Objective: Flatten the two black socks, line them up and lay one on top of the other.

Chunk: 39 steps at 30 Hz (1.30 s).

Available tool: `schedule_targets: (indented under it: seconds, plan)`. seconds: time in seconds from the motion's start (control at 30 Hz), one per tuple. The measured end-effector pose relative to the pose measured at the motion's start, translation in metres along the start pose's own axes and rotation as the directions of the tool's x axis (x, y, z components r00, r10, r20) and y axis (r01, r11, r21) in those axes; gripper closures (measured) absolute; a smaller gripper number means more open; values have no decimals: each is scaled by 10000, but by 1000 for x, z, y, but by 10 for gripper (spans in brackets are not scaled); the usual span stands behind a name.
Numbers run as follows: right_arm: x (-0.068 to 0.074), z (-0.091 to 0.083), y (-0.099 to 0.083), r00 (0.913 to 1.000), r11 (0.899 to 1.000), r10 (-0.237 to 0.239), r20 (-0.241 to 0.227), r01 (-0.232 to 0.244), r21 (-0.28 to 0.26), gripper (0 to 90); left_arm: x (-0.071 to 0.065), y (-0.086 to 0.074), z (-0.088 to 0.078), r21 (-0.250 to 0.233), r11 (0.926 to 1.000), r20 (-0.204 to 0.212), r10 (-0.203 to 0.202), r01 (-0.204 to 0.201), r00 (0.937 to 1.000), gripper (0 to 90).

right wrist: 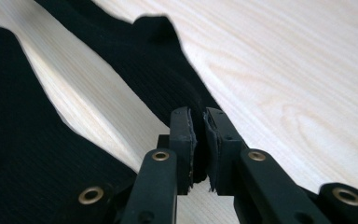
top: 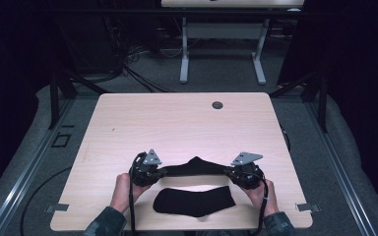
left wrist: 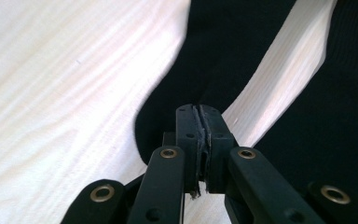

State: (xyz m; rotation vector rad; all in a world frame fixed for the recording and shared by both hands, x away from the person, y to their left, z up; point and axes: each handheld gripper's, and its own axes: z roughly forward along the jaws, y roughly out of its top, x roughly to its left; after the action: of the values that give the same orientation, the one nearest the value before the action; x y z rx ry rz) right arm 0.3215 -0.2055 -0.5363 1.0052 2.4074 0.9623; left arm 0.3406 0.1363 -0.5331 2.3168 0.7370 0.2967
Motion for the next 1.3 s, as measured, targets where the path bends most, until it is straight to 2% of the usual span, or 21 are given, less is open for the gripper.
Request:
schedule_targets:
  seconds: [0.23, 0.43, 0.47, 0.5, 0.57, 0.63, 0.67, 0.7, 0.77, 0.8, 0.83, 0.87, 0.9, 0.93, 0.97, 1.0, 1.07, 1.1, 1.17, 1.27, 1.3]
  plan:
    - [5, -15, 7, 9993, 9991, -336, 130, 339, -241, 817, -3, 4, -16, -498, 9987, -154, -87, 80, 9998, 872]
    - [10, -29, 9, 9989, 9986, -456, 53, 457, -278, 816, -10, 1, -26, -559, 9983, 117, -147, 153, 9998, 870]
    - [14, -37, 8, 9988, 9985, -472, -82, 470, -290, 816, -14, -1, -30, -508, 9985, 358, -197, 215, 9992, 869]
    - [14, -37, 8, 9988, 9985, -472, -82, 470, -290, 816, -14, -1, -30, -508, 9985, 358, -197, 215, 9992, 868]
    - [24, -52, 6, 9975, 9978, -633, -316, 627, -198, 815, -23, -6, -40, -288, 9989, 1015, -351, 382, 9942, 863]
    - [27, -60, 6, 9962, 9979, -637, -587, 631, -107, 814, -24, -6, -42, -253, 9987, 1046, -412, 441, 9937, 851]
    - [26, -61, 8, 9962, 9983, -584, -642, 586, 13, 813, -21, -5, -45, -232, 9976, 1468, -611, 652, 9873, 849]
    - [23, -60, 10, 9952, 9983, -549, -806, 563, 159, 813, -17, -4, -43, -171, 9972, 1424, -702, 734, 9873, 846]
    - [13, -48, 18, 9953, 9983, -418, -870, 450, 359, 810, -2, 1, -35, 16, 9934, 1628, -1132, 1145, 9801, 830]
    - [5, -38, 23, 9940, 9967, -298, -1049, 374, 716, 798, 7, 3, -29, 132, 9900, 1516, -1406, 1403, 9784, 814]
    - [-2, -26, 28, 9950, 9955, -246, -969, 332, 885, 766, 16, 6, -21, 275, 9860, 1520, -1667, 1644, 9742, 767]
    - [-2, -26, 28, 9950, 9955, -246, -969, 332, 885, 766, 16, 6, -21, 275, 9860, 1520, -1667, 1644, 9742, 713]
    - [-9, -13, 33, 9965, 9948, -35, -841, 121, 1015, 728, 27, 8, -12, 313, 9779, 1277, -2092, 2068, 9695, 713]
    - [-23, 13, 39, 9985, 9907, 185, -506, -115, 1355, 644, 41, 11, -1, 440, 9669, 1118, -2546, 2512, 9606, 584]
    - [-28, 23, 41, 9993, 9903, 325, -188, -296, 1358, 626, 46, 11, 3, 345, 9629, 823, -2698, 2678, 9594, 550]
    - [-33, 29, 41, 9983, 9895, 571, -137, -548, 1335, 618, 50, 11, 5, 304, 9596, 522, -2811, 2798, 9583, 500]
    - [-39, 34, 41, 9952, 9874, 952, 231, -974, 1245, 589, 54, 10, 5, 111, 9472, 601, -3206, 3205, 9453, 435]
    - [-40, 33, 39, 9932, 9879, 1152, 185, -1165, 1026, 574, 53, 9, 4, -97, 9436, 376, -3304, 3309, 9431, 407]
    - [-40, 29, 34, 9903, 9885, 1380, 190, -1389, 591, 557, 52, 6, -2, -399, 9386, 293, -3417, 3427, 9394, 372]
    - [-42, 18, 26, 9878, 9879, 1554, 61, -1554, -8, 550, 46, 1, -4, -301, 9439, 389, -3276, 3288, 9440, 337]
    - [-42, 18, 26, 9878, 9879, 1554, 61, -1554, -8, 550, 46, 1, -4, -301, 9439, 389, -3276, 3288, 9440, 334]
